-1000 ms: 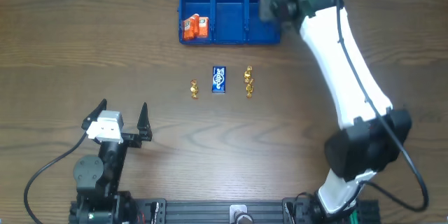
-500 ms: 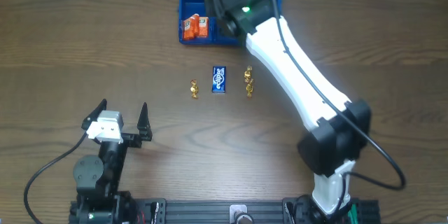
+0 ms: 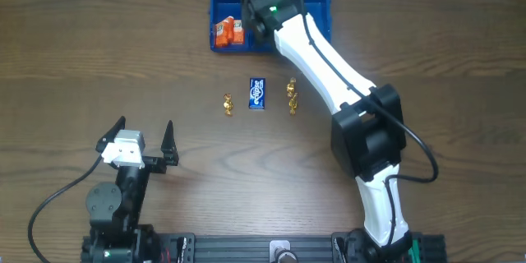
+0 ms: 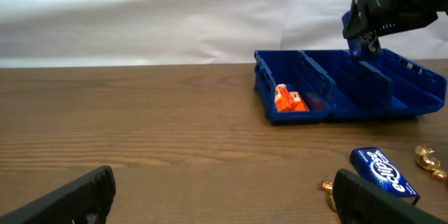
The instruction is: Sort Candies Into Trays
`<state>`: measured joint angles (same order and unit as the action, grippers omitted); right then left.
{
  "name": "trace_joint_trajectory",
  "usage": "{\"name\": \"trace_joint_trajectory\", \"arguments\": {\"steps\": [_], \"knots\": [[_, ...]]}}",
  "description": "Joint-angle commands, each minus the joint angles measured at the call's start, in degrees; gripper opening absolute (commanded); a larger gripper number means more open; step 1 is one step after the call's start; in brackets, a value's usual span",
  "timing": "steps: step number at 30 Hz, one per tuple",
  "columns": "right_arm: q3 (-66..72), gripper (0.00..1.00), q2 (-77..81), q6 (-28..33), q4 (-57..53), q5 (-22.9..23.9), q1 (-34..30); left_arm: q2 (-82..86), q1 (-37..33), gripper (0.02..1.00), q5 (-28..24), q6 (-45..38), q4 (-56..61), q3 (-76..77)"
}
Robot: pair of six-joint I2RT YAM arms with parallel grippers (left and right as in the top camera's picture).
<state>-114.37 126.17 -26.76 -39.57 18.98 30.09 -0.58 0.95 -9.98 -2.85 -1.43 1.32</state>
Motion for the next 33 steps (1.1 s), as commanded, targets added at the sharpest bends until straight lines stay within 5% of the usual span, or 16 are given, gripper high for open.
{"name": "trace_joint_trajectory", "arguments": {"steps": [1, 14, 17, 19, 20, 33], "knots": [[-0.04, 0.137, 1.09, -2.16, 0.55, 0.00, -1.25, 0.37, -0.17, 0.996, -0.83, -0.39, -2.01, -1.05], [-0.04, 0.207, 2.14, -2.14, 1.60, 0.44, -1.62, 0.37, -0.17, 0.998, -0.83, -0.39, -1.99, -1.05], [-0.04, 0.472, 2.14, -2.12, 1.66, 0.46, -1.62, 0.37, -0.17, 0.998, -0.83, -0.39, -2.01, -1.05], [-0.04, 0.917, 2.16, -2.12, 1.64, 0.46, -1.60, 0.37, -0.17, 0.998, -0.83, -0.39, -2.01, -1.05], [-0.04, 1.000, 2.16, -2.10, 1.64, 0.46, -1.60, 0.37, -0.17, 0.998, -0.83, -0.39, -2.01, -1.05], [-3.48, 1.000, -0.17, -1.70, -4.20, 0.46, -1.57, 0.37, -0.17, 0.998, -0.83, -0.39, -2.01, -1.05]]}}
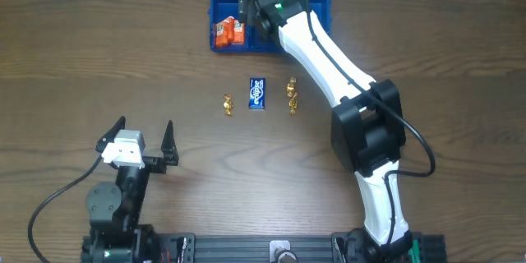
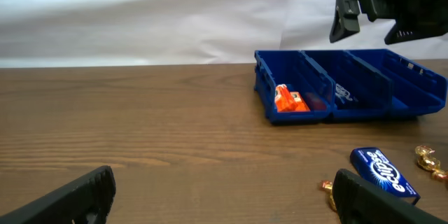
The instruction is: Sort Candies Into Trays
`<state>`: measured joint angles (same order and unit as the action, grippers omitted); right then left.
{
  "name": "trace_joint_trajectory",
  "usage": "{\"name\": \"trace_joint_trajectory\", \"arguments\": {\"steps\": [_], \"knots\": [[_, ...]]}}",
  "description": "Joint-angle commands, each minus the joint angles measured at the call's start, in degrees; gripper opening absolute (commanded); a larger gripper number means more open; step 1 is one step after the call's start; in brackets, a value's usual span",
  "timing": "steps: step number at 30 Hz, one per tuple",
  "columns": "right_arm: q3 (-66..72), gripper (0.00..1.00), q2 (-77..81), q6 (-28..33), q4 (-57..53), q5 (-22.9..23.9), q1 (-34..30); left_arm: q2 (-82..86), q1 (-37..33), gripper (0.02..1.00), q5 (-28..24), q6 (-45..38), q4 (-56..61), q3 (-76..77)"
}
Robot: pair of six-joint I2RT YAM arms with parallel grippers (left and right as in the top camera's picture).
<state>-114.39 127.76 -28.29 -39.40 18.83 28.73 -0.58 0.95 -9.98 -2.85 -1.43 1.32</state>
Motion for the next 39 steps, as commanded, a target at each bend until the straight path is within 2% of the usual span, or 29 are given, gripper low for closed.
{"name": "trace_joint_trajectory", "arguments": {"steps": [1, 6, 9, 12, 16, 19, 25, 32, 39], "knots": [[-4.55, 1.000, -2.36, -0.20, -5.97, 0.59, -0.20, 0.37, -0.17, 0.996, -0.83, -0.39, -1.99, -1.05], [-11.04, 1.000, -5.95, -0.61, -22.91, -5.35, 2.12, 0.37, -0.17, 0.998, -0.83, -0.39, -1.99, -1.05], [-11.10, 1.000, -6.47, -6.60, -33.35, -7.28, 4.81, 0.37, -0.17, 0.998, -0.83, -0.39, -2.01, -1.05], [-8.74, 1.000, -6.23, -11.26, -39.04, -8.17, 7.04, 0.37, -0.17, 0.998, -0.83, -0.39, -2.01, -1.05], [-0.35, 1.000, -6.19, -12.79, -36.24, -11.41, 10.23, 0.37, -0.17, 0.998, -0.83, -0.39, -2.01, -1.05], [5.88, 1.000, -6.19, -15.28, -32.28, -12.02, 10.58, 0.37, -0.17, 0.998, -0.83, -0.39, -1.99, -1.05], [16.74, 1.000, -6.14, -15.37, -20.24, -17.51, 10.51, 0.37, -0.17, 0.998, -0.83, -0.39, -2.01, -1.05], [20.04, 1.000, -5.16, -15.45, -16.68, -16.39, 10.54, 0.37, -0.17, 0.998, -0.83, -0.39, -1.99, -1.05], [20.04, 1.000, -3.87, -16.48, -14.49, -11.19, 10.14, 0.37, -0.17, 0.998, -0.83, -0.39, -2.01, -1.05]]}}
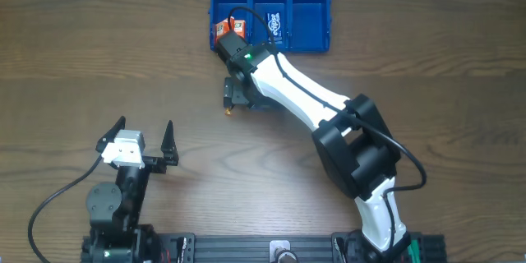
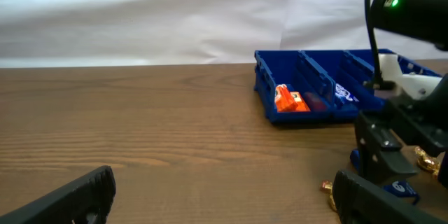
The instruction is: Sort Candies Into Trays
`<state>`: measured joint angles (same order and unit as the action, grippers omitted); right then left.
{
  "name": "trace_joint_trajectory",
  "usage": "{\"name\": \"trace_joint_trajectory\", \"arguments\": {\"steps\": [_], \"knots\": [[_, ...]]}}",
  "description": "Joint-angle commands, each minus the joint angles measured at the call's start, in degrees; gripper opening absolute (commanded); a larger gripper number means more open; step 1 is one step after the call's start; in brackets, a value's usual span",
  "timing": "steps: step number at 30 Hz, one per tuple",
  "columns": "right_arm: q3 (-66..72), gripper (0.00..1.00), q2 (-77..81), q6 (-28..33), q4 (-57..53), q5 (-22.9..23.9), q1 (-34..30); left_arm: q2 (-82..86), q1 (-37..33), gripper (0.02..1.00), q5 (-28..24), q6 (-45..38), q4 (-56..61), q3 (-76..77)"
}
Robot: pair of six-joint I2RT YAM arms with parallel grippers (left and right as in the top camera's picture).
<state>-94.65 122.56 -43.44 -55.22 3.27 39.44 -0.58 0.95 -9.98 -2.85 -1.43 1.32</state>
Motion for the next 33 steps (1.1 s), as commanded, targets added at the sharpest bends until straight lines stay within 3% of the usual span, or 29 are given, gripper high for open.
{"name": "trace_joint_trajectory", "arguments": {"steps": [1, 19, 22, 26, 28, 33], "knots": [[0.31, 1.000, 1.33, -1.31, 1.77, 5.03, -0.57, 0.37, -0.17, 0.998, -0.83, -0.39, -2.01, -1.05], [0.31, 0.980, 5.40, 0.39, 6.64, 6.12, -1.60, 0.37, -0.17, 0.998, -0.83, -0.39, -2.01, -1.05], [0.31, 0.818, 5.40, 0.39, 6.86, 6.14, -1.60, 0.37, -0.17, 0.998, -0.83, -0.39, -2.01, -1.05], [0.31, 0.446, 5.40, 0.39, 7.04, 6.14, -1.60, 0.37, -0.17, 0.996, -0.83, -0.39, -2.01, -1.05], [0.31, 0.343, 5.40, 0.42, 6.99, 6.14, -1.62, 0.37, -0.17, 0.998, -0.83, -0.39, -2.01, -1.05], [0.31, 0.222, 5.40, 0.39, 6.95, 6.14, -1.64, 0.37, -0.17, 0.998, -0.83, -0.39, -2.01, -1.05]]}}
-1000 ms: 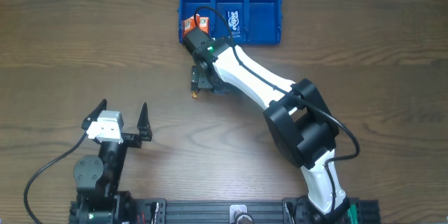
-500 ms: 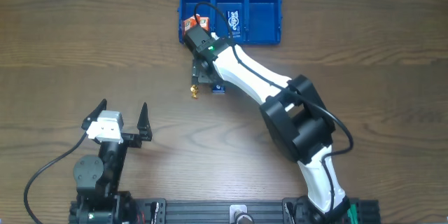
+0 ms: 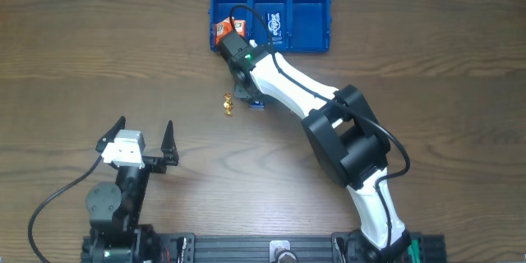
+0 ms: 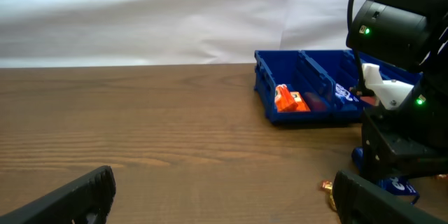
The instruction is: Sort Candies Into Trays
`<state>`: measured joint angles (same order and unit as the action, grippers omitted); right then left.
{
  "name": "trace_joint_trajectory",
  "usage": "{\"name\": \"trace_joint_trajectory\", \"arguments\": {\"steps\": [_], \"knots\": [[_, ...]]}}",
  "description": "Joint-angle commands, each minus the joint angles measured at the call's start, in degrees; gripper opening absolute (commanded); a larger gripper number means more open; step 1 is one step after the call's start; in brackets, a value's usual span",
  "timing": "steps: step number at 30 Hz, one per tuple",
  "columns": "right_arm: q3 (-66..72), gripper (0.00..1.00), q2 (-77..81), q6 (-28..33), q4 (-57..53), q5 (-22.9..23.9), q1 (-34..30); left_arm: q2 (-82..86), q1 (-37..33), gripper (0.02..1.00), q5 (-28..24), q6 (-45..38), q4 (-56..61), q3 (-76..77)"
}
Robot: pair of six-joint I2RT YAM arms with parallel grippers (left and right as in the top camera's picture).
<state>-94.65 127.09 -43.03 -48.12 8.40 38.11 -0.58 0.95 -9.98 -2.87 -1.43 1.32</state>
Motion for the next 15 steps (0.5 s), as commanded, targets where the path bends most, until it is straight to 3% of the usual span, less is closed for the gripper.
{"name": "trace_joint_trajectory", "arguments": {"steps": [1, 4, 8, 15], "knots": [[0.24, 0.205, 0.87, 0.00, -0.17, 0.98, -0.31, 0.37, -0.17, 0.998, -0.83, -0.37, -1.99, -1.05], [-1.66, 0.134, 0.22, -0.02, -2.80, 0.98, -0.31, 0.37, -0.17, 0.996, -0.83, -0.37, -2.01, -1.05], [-5.97, 0.130, -4.87, 1.68, -6.45, 3.26, -0.31, 0.37, -0.17, 0.996, -0.83, -0.37, -2.01, -1.05], [-26.67, 0.132, -10.49, 11.87, -13.46, 13.92, -1.03, 0.37, -0.17, 0.998, -0.83, -0.37, -2.01, -1.05]]}}
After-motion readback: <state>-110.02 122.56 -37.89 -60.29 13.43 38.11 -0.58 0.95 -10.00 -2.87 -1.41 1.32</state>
